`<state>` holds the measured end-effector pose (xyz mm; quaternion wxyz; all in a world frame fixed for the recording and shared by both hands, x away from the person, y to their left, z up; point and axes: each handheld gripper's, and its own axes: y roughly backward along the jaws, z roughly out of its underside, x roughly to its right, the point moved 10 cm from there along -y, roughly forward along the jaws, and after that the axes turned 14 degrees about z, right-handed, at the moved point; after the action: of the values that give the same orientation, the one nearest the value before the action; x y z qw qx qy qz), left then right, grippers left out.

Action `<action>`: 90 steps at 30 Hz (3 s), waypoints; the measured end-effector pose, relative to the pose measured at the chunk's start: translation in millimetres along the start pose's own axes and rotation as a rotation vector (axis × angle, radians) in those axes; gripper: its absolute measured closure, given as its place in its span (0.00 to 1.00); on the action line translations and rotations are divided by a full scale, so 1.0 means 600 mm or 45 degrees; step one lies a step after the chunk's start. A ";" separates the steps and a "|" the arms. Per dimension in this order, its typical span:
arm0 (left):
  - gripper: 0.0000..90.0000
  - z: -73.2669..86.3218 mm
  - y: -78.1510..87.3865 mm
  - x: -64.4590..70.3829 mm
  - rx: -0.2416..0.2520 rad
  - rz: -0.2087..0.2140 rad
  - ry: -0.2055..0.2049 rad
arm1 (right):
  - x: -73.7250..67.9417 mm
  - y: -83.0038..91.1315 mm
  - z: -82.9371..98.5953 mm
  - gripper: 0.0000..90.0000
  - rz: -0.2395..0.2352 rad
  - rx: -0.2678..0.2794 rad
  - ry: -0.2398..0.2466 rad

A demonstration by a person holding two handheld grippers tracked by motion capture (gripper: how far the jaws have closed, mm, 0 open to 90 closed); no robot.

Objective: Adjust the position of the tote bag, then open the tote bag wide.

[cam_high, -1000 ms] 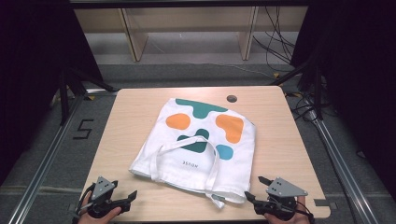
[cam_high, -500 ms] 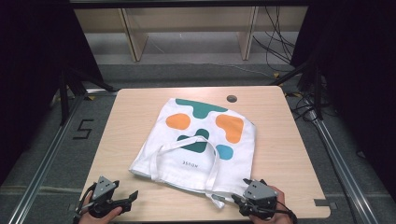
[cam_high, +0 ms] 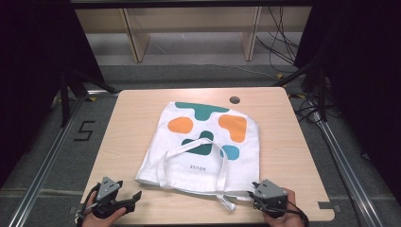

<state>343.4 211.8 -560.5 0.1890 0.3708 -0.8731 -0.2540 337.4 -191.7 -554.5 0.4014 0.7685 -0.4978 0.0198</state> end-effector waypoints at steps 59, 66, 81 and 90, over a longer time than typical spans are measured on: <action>0.92 -0.082 -0.095 0.054 -0.032 0.059 -0.339 | 0.120 -0.048 -0.005 0.91 0.126 0.116 -0.018; 0.95 -0.111 -0.073 0.067 0.094 0.070 -0.329 | 0.133 -0.017 -0.025 0.91 0.145 0.204 -0.121; 0.95 -0.190 -0.015 0.081 0.289 0.105 -0.311 | 0.162 0.041 -0.093 0.91 0.157 0.362 -0.173; 0.95 -0.250 0.016 0.079 0.370 0.119 -0.304 | 0.205 0.080 -0.156 0.91 0.169 0.458 -0.217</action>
<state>384.9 136.6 -428.1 0.0402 0.3206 -0.9330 -0.1584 396.5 -233.0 -409.5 0.2119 0.7922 -0.5681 0.0696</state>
